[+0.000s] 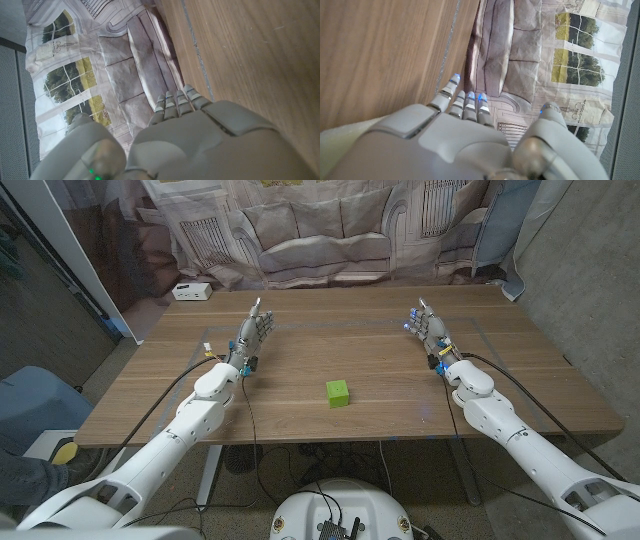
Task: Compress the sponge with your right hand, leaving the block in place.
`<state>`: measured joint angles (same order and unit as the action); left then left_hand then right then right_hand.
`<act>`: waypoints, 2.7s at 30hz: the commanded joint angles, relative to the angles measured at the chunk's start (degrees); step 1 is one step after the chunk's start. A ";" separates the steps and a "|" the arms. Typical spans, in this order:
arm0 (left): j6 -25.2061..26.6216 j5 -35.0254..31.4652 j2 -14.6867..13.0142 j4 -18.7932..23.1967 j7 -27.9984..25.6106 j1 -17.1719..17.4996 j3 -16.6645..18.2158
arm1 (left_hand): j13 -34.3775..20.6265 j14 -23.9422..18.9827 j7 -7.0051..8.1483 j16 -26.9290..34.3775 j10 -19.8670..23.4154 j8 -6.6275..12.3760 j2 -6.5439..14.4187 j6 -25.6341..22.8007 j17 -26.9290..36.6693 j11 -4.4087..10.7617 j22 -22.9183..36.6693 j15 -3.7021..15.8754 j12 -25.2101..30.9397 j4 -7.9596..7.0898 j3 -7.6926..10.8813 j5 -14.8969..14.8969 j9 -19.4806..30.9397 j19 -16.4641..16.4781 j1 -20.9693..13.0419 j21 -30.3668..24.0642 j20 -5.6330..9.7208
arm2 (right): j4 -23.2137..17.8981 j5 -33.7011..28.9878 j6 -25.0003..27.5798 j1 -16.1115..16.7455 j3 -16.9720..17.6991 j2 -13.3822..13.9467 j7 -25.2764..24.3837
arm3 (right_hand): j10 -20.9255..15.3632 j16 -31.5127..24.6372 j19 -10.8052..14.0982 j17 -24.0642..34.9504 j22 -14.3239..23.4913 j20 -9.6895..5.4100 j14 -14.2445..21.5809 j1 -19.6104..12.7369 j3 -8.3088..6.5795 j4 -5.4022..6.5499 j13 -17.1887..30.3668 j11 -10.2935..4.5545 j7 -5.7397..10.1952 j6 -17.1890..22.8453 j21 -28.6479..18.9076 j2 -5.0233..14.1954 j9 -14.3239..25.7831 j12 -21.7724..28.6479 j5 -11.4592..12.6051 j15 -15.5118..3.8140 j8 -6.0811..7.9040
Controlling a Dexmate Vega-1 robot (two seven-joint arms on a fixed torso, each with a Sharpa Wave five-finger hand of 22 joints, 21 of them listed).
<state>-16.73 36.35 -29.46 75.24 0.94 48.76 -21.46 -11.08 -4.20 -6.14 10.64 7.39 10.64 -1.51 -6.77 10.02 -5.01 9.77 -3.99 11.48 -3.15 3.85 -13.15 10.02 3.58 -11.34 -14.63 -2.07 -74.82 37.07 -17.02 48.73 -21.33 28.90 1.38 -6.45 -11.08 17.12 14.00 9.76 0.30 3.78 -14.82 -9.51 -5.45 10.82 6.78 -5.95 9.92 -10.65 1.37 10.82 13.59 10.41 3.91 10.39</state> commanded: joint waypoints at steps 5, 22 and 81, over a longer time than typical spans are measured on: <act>0.91 -2.67 -0.92 2.42 -1.47 0.06 -1.22 | -0.01 -1.90 0.23 0.77 2.11 0.65 0.89 -1.66 0.21 0.20 0.26 -0.53 0.91 0.45 0.94 -0.19 0.12 1.06 -1.42 0.16 -0.79 | -1.90 -2.41 -2.61 2.00 0.33 0.69 -2.51 | -1.04 -0.58 0.74 -0.19 0.10 -0.18 0.48 -1.41 -0.89 -0.51 0.21 0.23 0.71 1.16 -0.46 0.43 0.07 0.22 0.39 0.13 0.73; -0.51 -5.24 0.30 3.47 -4.22 0.45 -2.16 | 0.02 -6.84 -0.20 1.47 6.63 1.43 1.77 -6.13 0.18 0.35 0.29 -0.55 2.10 1.60 1.45 0.51 0.19 5.51 -3.21 0.07 -1.76 | -3.13 -5.09 -8.91 4.53 2.42 4.70 -0.82 | -2.91 -1.13 2.81 -0.92 0.05 -0.86 2.36 -4.63 -2.27 -2.30 0.14 -0.28 0.94 2.28 -1.00 1.34 0.11 0.10 0.19 -0.50 1.24; -6.78 -9.29 -4.76 13.48 -5.70 8.12 1.69 | -0.05 -9.15 -0.08 1.06 8.98 1.26 1.88 -8.84 0.22 0.30 0.35 -0.26 2.16 2.63 1.46 1.24 0.24 5.69 -4.25 1.62 -2.49 | -24.62 -27.23 -2.55 21.44 12.11 9.67 -25.22 | -8.37 -1.69 6.62 -1.80 0.09 -0.27 6.03 -9.82 -3.14 -4.20 0.33 0.76 -0.58 6.11 -1.15 -0.18 0.26 0.05 0.00 0.25 2.13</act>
<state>-22.40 27.44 -34.74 89.16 -5.01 56.50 -19.78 -11.05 -12.70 -6.30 11.90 15.78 11.53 0.39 -14.92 10.00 -4.81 10.01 -4.10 13.20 -0.82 5.33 -11.97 9.99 8.82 -14.87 -13.09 -4.40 -97.12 14.93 -23.19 68.26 -10.80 38.07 -19.40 -14.65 -12.96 23.45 12.24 9.73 0.52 9.86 -23.86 -12.49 -9.31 11.08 7.78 -6.75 15.88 -11.92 1.21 10.79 13.58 10.16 4.64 12.34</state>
